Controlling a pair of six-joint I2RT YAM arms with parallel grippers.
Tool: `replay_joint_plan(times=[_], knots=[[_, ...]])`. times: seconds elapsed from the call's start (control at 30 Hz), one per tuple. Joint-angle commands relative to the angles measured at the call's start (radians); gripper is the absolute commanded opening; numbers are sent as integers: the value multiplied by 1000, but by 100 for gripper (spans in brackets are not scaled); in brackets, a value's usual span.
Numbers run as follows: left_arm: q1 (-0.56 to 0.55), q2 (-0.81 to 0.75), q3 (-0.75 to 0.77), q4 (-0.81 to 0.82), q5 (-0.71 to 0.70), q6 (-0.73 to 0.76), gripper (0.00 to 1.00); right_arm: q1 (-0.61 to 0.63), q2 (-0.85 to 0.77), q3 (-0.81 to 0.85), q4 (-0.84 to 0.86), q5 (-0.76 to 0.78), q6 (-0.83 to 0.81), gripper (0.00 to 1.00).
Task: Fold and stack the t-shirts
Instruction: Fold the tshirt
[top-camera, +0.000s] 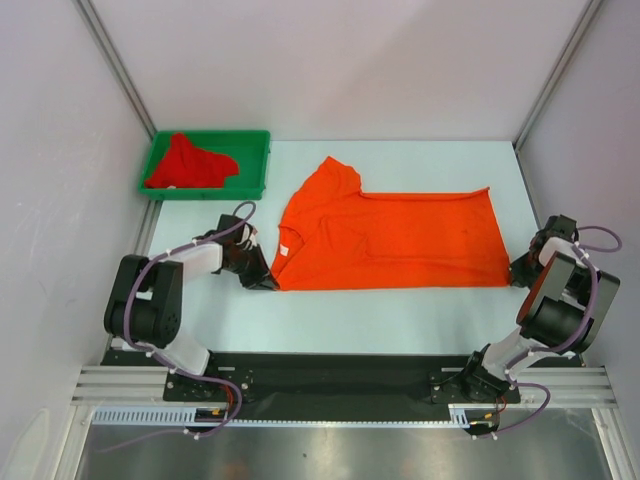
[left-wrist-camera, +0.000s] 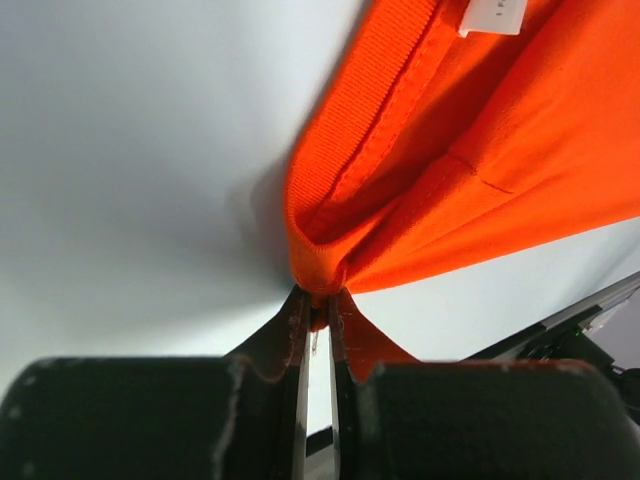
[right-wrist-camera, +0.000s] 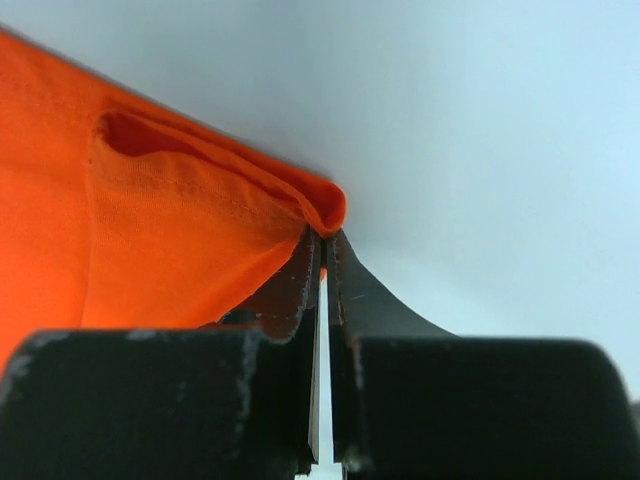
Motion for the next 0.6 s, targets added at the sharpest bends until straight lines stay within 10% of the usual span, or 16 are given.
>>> replay_joint_plan(times=[0.0,0.5,0.57], knots=[[9,-99,-81,-68,-95,-31,0,-18,-33,-44,-114,196,-21,0],[8,-316,-262,-77,-103,-117,0,-13,-99,-60,-281,351,157,0],[8,-331,-255,-77,-92,-115,19,-19,-103,-49,-301,328,163,8]])
